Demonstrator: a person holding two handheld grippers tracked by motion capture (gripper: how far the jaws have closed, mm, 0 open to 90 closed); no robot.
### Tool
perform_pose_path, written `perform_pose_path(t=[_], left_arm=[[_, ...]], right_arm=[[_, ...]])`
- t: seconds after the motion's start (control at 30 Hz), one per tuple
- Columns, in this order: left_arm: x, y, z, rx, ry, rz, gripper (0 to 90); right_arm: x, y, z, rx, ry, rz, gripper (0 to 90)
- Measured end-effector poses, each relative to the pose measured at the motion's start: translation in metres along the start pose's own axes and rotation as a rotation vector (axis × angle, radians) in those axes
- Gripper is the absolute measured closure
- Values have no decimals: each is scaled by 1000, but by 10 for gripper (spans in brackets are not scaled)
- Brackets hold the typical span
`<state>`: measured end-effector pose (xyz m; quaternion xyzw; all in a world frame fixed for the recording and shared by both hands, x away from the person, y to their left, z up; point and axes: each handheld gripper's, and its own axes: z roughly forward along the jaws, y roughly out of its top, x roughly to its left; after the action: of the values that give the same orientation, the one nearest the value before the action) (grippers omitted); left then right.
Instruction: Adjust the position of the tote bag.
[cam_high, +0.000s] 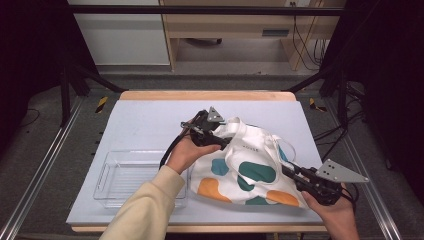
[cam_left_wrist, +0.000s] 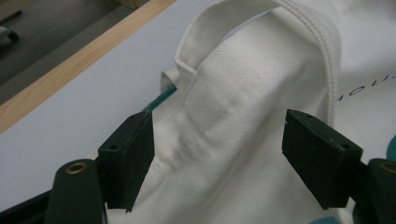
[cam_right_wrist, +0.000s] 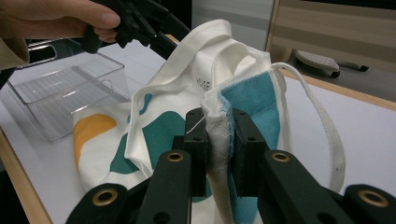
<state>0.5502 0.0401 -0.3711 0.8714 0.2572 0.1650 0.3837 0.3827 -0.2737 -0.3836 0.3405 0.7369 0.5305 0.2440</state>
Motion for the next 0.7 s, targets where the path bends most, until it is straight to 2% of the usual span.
perform_pose_path(t=[0.07, 0.13, 0.27, 0.47, 0.5, 0.6, 0.7], left_arm=[[0, 0, 4, 6, -2, 5, 298], [1, 0, 8, 10, -21, -17, 330], [-2, 0, 8, 18, -41, -8, 427], [-3, 0, 9, 40, -34, -20, 577], [-3, 0, 10, 44, -34, -28, 577], [-5, 0, 11, 58, -24, -35, 710], [-5, 0, 13, 75, -38, -38, 812]], right_arm=[[0, 0, 0, -1, -1, 0, 787], [0, 0, -1, -5, 1, 0, 787], [0, 0, -2, -10, 5, 2, 787], [-2, -1, -2, -11, 6, 6, 787], [-2, -1, -2, -11, 5, 6, 787], [-2, -2, -2, -7, 2, 5, 787], [-3, -2, -2, -7, 0, 10, 787]])
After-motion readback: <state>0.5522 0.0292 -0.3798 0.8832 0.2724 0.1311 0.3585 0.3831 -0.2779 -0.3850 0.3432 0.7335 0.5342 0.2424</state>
